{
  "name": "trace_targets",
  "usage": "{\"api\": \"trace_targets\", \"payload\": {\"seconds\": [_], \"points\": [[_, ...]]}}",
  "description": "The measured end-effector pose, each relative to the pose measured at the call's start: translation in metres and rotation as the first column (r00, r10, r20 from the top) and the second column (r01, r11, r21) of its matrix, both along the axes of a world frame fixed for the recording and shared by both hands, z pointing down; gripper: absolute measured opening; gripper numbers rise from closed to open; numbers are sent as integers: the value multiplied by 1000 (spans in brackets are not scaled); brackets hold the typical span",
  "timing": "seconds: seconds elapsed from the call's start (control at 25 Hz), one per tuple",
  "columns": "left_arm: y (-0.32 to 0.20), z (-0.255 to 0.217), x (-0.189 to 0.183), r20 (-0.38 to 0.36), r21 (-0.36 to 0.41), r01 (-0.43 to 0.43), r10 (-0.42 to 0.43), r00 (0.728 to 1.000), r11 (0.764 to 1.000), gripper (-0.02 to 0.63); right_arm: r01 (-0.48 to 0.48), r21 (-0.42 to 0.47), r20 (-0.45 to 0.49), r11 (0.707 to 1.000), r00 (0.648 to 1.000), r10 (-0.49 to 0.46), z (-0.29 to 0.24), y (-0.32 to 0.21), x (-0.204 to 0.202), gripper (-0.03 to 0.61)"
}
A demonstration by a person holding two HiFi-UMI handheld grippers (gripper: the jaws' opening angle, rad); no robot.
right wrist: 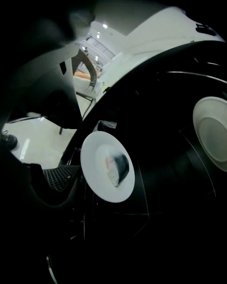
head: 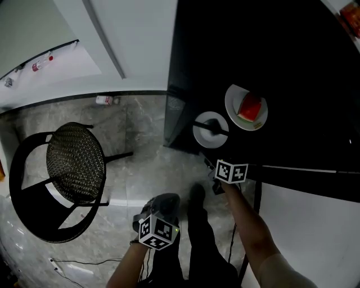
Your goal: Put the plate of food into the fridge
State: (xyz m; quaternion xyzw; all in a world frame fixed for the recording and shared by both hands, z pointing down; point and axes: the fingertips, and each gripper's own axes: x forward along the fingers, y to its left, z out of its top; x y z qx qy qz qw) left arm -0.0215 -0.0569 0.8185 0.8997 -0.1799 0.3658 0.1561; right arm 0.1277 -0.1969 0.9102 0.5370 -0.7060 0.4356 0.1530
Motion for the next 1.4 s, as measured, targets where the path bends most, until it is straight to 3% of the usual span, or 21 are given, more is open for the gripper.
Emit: {"api": "trace_targets", "payload": {"seconds": [0.44,1.0,1.4], "points": [[5,2,3,-4,-11,-4,4,1000,1000,9,262,-15,-112,965,959,-262,-4,15,-38,230],[-7,6,-6,-21,-24,42,-42,999,999,9,262,1,-140,965,956,-259,-6,-12,-31,230],[-15,10,-15,-36,-32,84,-85,996,996,9,324,-13,-224,946,921,-318,-6,-24,-29,225]]}}
